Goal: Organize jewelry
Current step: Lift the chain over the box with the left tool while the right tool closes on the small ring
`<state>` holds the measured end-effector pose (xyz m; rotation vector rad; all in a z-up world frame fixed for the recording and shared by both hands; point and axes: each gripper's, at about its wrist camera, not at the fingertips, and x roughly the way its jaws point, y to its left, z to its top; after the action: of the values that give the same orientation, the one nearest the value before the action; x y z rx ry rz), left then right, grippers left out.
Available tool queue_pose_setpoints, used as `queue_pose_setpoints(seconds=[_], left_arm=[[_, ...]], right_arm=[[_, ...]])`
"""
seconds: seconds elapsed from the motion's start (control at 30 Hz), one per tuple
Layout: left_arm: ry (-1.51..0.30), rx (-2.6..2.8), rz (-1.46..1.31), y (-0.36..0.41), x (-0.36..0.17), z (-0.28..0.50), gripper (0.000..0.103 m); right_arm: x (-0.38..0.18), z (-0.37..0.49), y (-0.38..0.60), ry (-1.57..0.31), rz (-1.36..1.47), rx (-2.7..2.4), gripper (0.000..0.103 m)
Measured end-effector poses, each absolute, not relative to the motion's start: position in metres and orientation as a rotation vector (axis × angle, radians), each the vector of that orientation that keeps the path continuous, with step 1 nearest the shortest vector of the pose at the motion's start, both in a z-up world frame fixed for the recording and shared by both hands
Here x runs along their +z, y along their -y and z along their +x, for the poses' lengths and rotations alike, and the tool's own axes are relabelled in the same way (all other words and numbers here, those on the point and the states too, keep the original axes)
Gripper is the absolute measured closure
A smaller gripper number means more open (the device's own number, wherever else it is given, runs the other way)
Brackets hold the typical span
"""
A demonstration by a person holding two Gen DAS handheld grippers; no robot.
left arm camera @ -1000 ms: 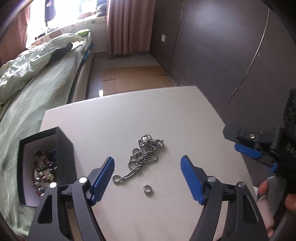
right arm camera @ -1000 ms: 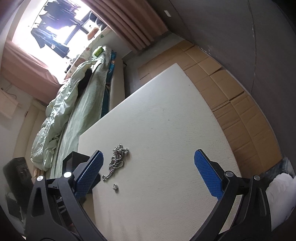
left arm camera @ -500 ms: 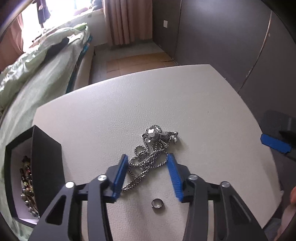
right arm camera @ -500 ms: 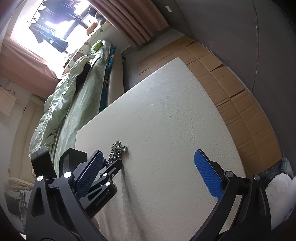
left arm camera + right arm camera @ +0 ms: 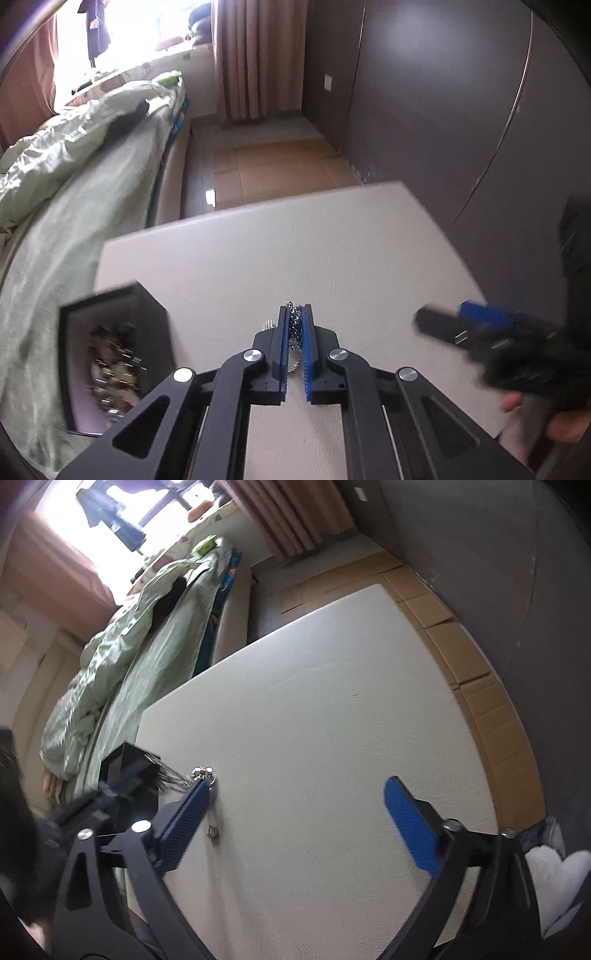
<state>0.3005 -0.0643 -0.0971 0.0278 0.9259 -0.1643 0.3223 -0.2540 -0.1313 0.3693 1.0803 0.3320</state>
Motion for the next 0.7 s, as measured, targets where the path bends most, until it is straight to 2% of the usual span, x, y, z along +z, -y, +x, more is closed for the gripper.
queue_pose_setpoints(seconds=[0.3, 0.37, 0.7], left_arm=[[-0.822, -0.151, 0.005, 0.043, -0.034, 0.284, 0.099], [-0.807, -0.144, -0.011, 0.036, -0.023, 0.280, 0.099], [-0.723, -0.105, -0.045, 0.006, 0.025, 0.255, 0.099]], right_arm=[[-0.131, 0.308, 0.208, -1.076, 0.148, 0.460, 0.059], [-0.131, 0.304, 0.196, -1.072, 0.094, 0.487, 0.063], [-0.140, 0.285, 0.144, -1.059, -0.130, 0.556, 0.064]])
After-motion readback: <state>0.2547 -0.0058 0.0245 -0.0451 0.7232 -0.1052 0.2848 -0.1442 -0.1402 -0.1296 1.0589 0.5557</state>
